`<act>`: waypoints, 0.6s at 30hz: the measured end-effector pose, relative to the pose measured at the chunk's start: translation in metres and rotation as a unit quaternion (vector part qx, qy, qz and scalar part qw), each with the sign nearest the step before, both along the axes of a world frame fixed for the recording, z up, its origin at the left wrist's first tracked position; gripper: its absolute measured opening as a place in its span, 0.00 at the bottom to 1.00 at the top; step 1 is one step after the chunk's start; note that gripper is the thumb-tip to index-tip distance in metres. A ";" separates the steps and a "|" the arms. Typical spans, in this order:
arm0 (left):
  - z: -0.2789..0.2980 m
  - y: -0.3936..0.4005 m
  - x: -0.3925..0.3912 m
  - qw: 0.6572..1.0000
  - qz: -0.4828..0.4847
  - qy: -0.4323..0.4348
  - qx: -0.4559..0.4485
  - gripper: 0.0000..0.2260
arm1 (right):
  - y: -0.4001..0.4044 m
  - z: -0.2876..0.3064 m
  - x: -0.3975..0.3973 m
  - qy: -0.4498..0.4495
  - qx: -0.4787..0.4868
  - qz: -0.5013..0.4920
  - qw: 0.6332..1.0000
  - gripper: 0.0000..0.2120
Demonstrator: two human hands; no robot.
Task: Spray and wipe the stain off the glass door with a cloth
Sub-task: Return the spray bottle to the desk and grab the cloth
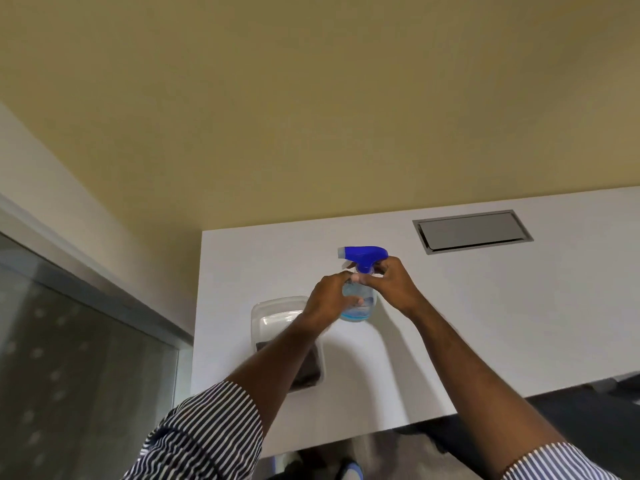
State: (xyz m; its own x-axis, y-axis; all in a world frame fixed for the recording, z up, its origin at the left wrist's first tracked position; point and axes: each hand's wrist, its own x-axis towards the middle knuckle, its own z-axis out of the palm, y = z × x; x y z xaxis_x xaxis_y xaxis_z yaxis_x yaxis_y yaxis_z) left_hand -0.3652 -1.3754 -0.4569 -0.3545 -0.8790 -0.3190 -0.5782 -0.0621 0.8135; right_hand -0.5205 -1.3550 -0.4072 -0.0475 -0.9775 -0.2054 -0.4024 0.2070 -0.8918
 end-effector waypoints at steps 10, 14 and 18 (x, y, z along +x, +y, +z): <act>-0.030 0.008 -0.011 0.999 0.006 -0.030 0.022 0.17 | 0.013 -0.037 -0.011 -0.017 0.050 -0.019 0.998 0.19; -0.039 0.014 -0.010 0.999 0.019 0.021 0.033 0.14 | 0.017 -0.045 -0.010 -0.020 0.047 -0.016 0.999 0.20; -0.041 0.016 -0.009 0.999 0.013 0.039 0.022 0.14 | 0.019 -0.050 -0.010 -0.020 0.048 -0.025 0.998 0.21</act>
